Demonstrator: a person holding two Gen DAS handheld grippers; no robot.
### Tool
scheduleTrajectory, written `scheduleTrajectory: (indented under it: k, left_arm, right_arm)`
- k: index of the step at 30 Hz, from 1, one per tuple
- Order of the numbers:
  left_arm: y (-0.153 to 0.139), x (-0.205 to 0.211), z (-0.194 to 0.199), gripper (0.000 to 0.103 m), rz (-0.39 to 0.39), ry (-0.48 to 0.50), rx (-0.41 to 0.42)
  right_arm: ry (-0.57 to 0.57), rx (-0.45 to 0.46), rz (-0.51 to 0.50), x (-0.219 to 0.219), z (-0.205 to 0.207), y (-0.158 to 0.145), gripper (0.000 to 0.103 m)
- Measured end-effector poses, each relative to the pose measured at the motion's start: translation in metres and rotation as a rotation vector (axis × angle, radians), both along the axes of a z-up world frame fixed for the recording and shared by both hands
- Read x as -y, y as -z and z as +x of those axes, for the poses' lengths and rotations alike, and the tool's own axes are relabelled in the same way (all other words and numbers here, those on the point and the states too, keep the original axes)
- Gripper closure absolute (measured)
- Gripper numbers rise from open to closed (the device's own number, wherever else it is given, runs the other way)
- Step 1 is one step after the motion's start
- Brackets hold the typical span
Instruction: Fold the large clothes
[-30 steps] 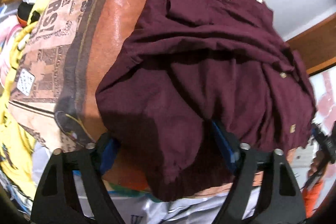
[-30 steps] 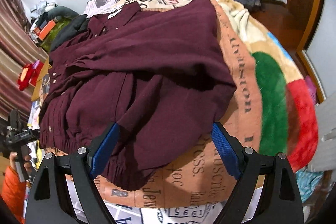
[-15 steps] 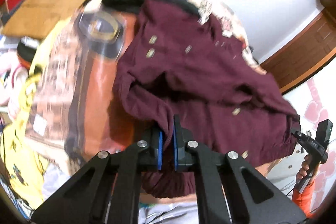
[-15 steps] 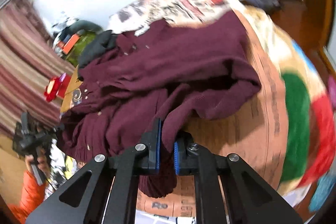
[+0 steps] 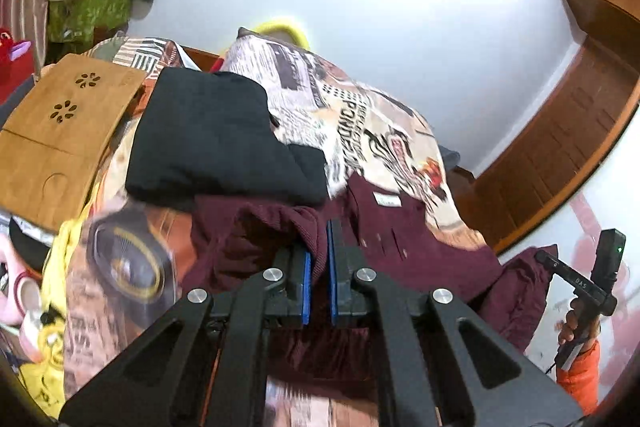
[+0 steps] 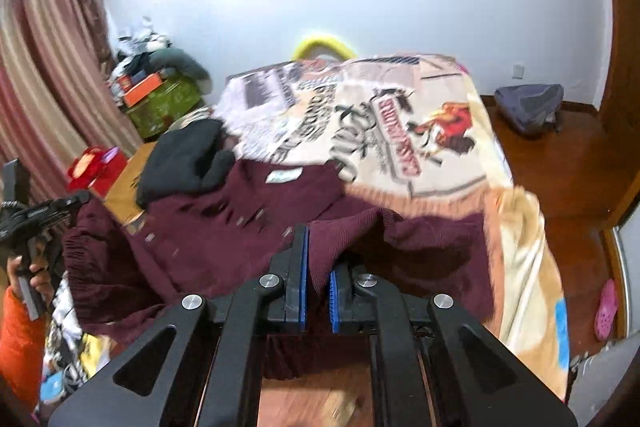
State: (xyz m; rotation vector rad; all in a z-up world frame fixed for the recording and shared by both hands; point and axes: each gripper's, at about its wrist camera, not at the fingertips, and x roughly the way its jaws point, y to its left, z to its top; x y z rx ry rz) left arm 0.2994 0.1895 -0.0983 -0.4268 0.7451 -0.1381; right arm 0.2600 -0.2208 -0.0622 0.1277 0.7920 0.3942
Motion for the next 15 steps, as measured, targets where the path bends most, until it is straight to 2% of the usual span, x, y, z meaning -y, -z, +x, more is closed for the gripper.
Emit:
scheduleTrajectory:
  k: [4, 7, 8, 10, 12, 15]
  left_arm:
    - [0.027, -0.012, 0.042, 0.097, 0.004, -0.07, -0.031]
    - [0.064, -0.029, 0.076, 0.097, -0.006, -0.14, -0.104]
    - [0.076, -0.034, 0.082, 0.097, -0.024, -0.156, -0.133]
    - [0.112, -0.049, 0.098, 0.097, -0.113, -0.17, -0.214]
    - [0.135, -0.056, 0.106, 0.096, -0.149, -0.175, -0.261]
    - [0.145, -0.05, 0.107, 0.096, -0.103, -0.152, -0.269]
  right_arm:
    - [0.071, -0.043, 0.005, 0.015, 0.049, 0.025, 0.096]
    - [0.123, -0.107, -0.002, 0.026, 0.078, 0.055, 0.096]
    - [0.135, -0.136, -0.004, 0.029, 0.086, 0.067, 0.096]
    - [0.152, -0.198, -0.009, 0.031, 0.097, 0.092, 0.096]
    - [0.142, -0.23, -0.064, 0.023, 0.1, 0.115, 0.096]
    - [0.117, -0.202, -0.145, 0.012, 0.096, 0.119, 0.094]
